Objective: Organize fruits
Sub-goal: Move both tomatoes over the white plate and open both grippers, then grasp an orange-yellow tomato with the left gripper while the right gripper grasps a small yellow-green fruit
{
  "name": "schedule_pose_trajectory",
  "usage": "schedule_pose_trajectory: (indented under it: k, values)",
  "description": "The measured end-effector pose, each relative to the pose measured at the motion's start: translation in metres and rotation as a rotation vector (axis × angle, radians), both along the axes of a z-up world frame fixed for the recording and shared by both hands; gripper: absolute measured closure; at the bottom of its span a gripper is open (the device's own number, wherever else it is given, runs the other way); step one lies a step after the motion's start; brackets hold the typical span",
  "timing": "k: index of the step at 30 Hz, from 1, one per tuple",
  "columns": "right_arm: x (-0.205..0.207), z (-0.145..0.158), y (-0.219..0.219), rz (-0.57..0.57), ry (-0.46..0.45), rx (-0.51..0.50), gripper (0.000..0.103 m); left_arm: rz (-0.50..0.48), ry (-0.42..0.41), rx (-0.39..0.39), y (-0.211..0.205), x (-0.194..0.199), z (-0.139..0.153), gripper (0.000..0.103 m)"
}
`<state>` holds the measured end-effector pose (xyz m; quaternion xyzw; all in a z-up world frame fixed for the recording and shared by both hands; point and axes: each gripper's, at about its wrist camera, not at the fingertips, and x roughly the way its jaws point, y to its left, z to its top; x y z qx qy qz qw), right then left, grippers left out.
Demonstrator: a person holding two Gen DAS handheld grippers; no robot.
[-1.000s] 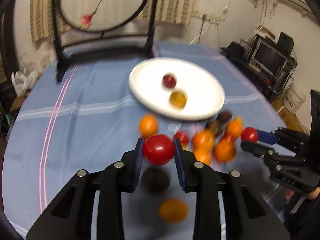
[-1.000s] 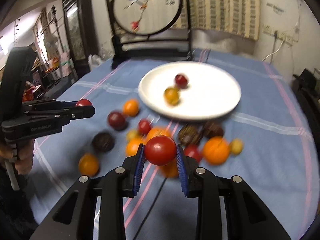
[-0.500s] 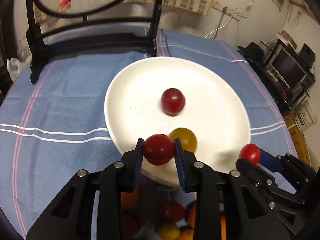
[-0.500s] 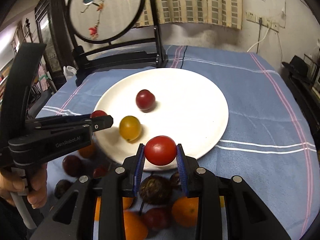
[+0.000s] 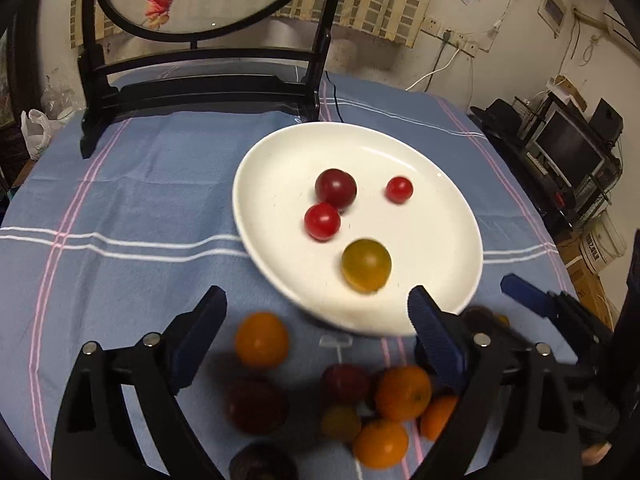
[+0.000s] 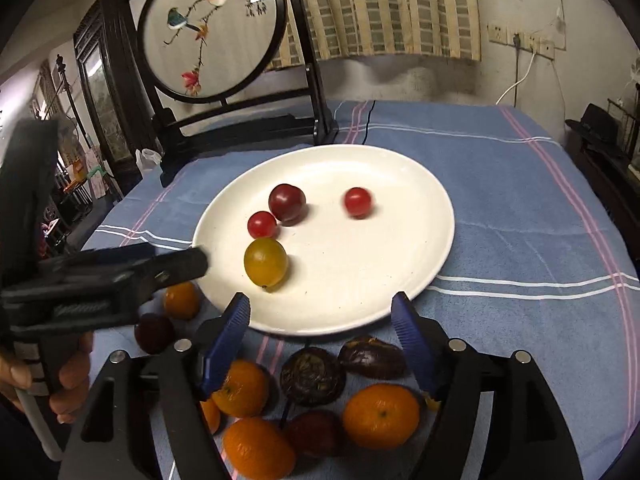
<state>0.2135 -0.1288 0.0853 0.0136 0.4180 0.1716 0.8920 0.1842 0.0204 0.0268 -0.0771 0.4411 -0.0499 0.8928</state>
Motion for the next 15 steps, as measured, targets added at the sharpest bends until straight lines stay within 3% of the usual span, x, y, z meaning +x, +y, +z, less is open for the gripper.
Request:
schedule_pose_trajectory:
  k: [7,15]
  values:
    - [-0.038,-0.009,0.0,0.054,0.019,-0.023,0.029,-0.002,0.021,-0.06,0.014,-0.054,-0.003,0.008]
    - [-0.07,-0.006,-0.041,-0.071,-0.07,0.01,0.028,-0.04,0.066,-0.049,0.011,-0.113,-0.025,0.008]
